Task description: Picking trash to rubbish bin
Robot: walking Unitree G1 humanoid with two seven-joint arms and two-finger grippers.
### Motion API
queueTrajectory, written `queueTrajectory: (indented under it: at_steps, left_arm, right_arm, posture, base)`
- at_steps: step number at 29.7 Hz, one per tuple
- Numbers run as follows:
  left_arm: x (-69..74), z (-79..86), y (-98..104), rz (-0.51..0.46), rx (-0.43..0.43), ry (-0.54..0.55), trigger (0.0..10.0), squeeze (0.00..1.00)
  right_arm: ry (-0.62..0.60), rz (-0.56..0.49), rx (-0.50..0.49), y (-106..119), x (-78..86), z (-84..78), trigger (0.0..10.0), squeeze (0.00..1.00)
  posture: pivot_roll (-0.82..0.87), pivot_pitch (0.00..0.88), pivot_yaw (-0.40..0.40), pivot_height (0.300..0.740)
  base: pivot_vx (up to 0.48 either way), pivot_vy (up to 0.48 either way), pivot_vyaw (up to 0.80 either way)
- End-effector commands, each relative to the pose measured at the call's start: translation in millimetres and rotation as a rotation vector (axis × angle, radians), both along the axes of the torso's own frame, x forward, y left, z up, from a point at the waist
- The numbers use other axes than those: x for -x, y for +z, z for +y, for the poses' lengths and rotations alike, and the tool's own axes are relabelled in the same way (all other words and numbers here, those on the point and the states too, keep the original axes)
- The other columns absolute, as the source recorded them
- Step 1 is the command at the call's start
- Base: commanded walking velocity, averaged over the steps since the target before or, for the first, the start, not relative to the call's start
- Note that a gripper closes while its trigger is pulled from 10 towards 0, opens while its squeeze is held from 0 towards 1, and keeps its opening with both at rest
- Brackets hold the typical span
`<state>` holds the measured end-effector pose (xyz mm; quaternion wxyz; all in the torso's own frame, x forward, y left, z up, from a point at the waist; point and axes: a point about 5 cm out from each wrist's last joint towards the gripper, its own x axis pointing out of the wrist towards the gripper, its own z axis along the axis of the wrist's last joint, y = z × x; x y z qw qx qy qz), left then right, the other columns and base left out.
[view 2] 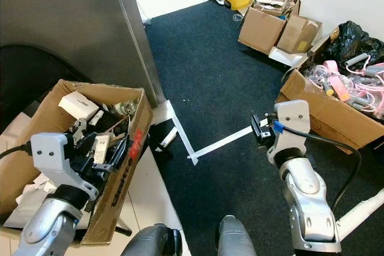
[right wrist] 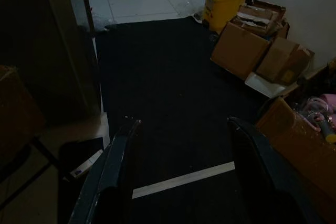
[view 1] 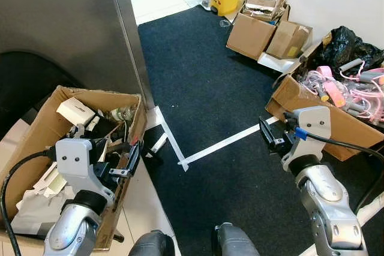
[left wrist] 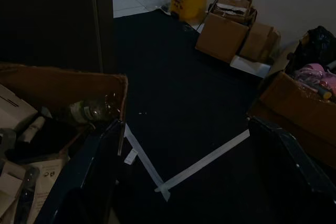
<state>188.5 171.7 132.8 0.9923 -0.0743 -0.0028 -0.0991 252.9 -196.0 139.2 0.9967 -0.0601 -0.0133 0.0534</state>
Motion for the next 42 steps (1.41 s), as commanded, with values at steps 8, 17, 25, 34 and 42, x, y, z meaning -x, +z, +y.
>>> queueTrajectory:
  at_steps: [8, 17, 25, 34, 42]
  left_arm:
    - [1.8, 2.6, -5.9, 0.030, -0.017, 0.015, 10.0, 0.00]
    - [1.2, 2.8, -6.6, 0.033, -0.019, 0.015, 10.0, 0.00]
    - [1.2, 2.9, -6.6, 0.035, -0.021, 0.016, 10.0, 0.00]
    - [0.9, 2.8, -7.0, 0.037, -0.021, 0.016, 10.0, 0.00]
    - [0.8, 3.0, -7.0, 0.035, -0.025, 0.018, 10.0, 0.00]
  right_arm:
    - [0.006, 0.016, 0.000, -4.3, -0.2, 1.1, 10.0, 0.00]
    - [0.007, 0.016, 0.001, -4.5, -0.7, 1.3, 10.0, 0.00]
    - [0.008, 0.017, 0.001, -4.3, -0.8, 1.3, 10.0, 0.00]
    - [0.008, 0.018, 0.000, -4.7, -1.1, 1.2, 10.0, 0.00]
    - [0.009, 0.018, 0.001, -4.8, -1.2, 1.5, 10.0, 0.00]
  posture:
    - [-0.12, 0.108, 0.047, 0.740]
    - [-0.12, 0.108, 0.048, 0.740]
    - [-0.12, 0.110, 0.048, 0.740]
    - [-0.12, 0.110, 0.048, 0.740]
    - [-0.12, 0.109, 0.047, 0.740]
  base:
    - [-0.150, 0.000, 0.00]
    - [-0.244, 0.000, 0.00]
    - [-0.263, 0.000, 0.00]
    - [-0.269, 0.000, 0.00]
    - [-0.198, 0.000, 0.00]
